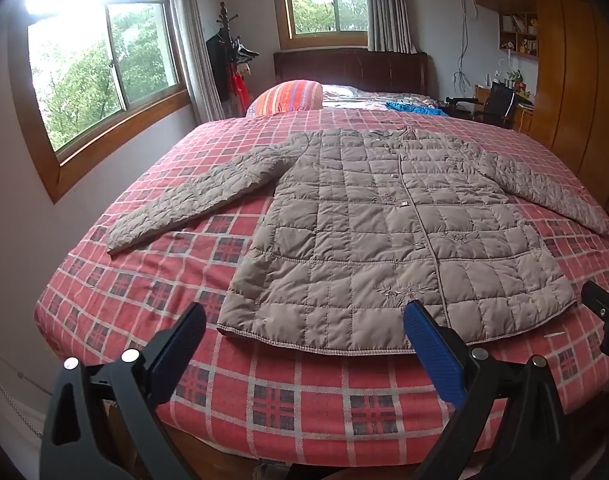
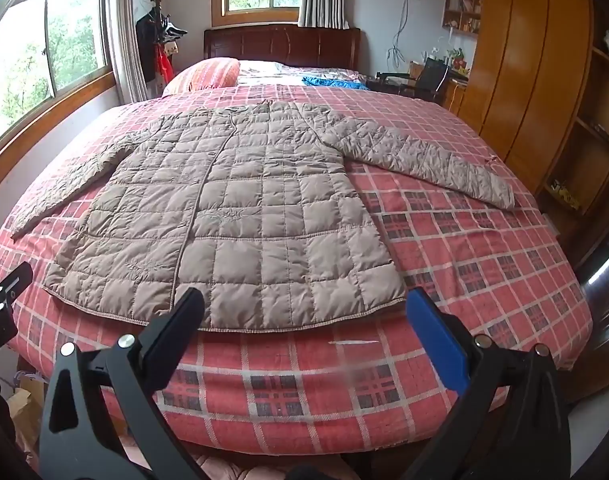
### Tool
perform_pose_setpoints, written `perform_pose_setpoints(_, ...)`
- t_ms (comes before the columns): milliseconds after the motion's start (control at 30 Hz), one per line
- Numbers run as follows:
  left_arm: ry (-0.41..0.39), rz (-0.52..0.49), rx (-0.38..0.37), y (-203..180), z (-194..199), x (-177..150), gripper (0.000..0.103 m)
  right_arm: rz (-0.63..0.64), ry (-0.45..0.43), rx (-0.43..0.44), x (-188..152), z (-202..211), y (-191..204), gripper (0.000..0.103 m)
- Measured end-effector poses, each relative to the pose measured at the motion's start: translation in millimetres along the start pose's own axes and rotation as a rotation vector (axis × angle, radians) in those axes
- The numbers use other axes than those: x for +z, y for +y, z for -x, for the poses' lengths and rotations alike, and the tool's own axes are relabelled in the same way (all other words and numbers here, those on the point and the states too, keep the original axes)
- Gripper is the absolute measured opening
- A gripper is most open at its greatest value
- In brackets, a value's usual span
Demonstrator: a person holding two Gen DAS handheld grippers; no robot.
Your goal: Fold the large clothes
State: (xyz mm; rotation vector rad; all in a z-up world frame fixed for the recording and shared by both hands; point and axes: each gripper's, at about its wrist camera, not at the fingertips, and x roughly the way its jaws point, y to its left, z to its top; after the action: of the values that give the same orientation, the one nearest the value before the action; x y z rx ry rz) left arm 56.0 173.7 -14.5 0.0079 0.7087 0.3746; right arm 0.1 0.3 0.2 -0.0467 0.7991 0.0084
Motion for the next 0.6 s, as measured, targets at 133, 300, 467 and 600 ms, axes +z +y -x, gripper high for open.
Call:
perform_pose_setpoints(133, 0.001, -0.001, 0.004, 0.2, -0.1, -0.2, 0.099, 0.002, 0.0, -0.006, 0.6, -0.1, 0.8, 0.1)
perform_pose_setpoints(300, -0.001, 0.001, 0.002, 0.3, 0.0, -0.5, 0.099, -0.007, -0.001, -0.009, 1.4, -0.1, 4.4, 0.1)
perform_pose_setpoints(467, -0.002, 0.004, 0.004, 1.3, 0.0, 1.0, 0.099, -0.007, 0.0, 0.003, 1.8, 3.4, 0.0, 0.1)
perform_pose_setpoints(600, -0.002, 0.003, 0.003, 0.4, -0.5, -1.1, 0.099, -0.011, -0.002, 0.0, 0.7, 3.2, -1.1, 0.1)
